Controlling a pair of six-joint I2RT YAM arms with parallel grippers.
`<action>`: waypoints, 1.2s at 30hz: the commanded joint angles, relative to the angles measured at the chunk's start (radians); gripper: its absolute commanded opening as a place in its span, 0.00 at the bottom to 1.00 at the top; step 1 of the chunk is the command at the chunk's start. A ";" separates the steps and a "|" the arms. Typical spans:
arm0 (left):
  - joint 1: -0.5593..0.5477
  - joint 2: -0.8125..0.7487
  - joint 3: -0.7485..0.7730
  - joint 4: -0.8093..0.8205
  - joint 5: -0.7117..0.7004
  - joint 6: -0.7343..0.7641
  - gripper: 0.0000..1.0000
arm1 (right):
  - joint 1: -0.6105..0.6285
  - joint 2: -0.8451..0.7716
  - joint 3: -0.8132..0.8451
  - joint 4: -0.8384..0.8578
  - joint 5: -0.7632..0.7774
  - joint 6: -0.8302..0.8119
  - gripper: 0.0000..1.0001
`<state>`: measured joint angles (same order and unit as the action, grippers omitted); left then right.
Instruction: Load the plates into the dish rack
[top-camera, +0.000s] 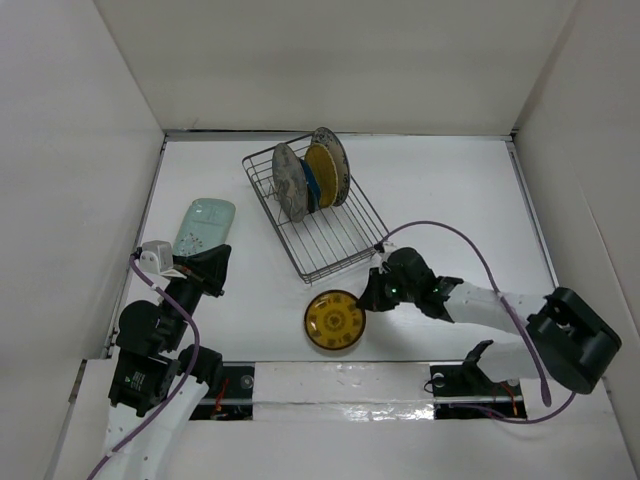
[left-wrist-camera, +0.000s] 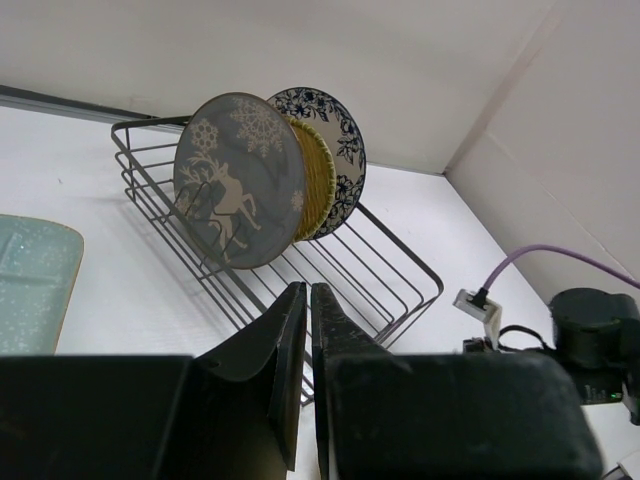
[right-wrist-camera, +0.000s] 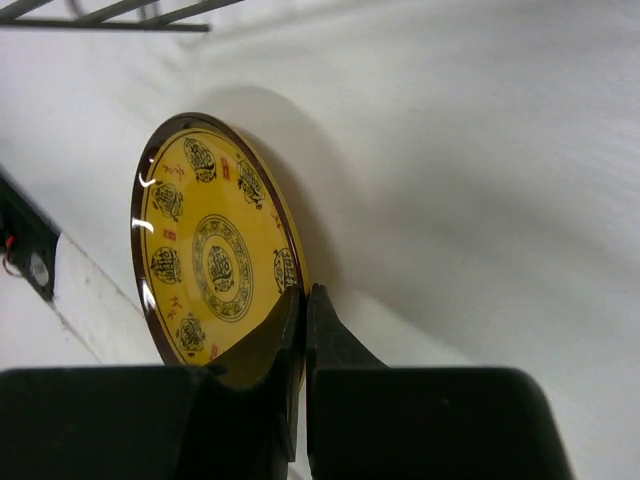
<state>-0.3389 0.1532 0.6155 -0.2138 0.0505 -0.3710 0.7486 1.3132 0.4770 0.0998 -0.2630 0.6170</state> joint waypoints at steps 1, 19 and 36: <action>-0.005 -0.007 0.010 0.044 0.006 0.006 0.04 | 0.061 -0.133 0.075 -0.047 -0.002 -0.060 0.00; -0.005 -0.044 0.013 0.040 -0.005 0.003 0.05 | 0.173 0.404 1.240 -0.291 1.008 -0.575 0.00; -0.005 -0.052 0.015 0.036 -0.011 0.006 0.05 | 0.251 0.946 1.819 -0.380 1.263 -0.899 0.00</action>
<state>-0.3389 0.1146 0.6155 -0.2146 0.0467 -0.3710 0.9703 2.2555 2.2276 -0.3107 0.9405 -0.2184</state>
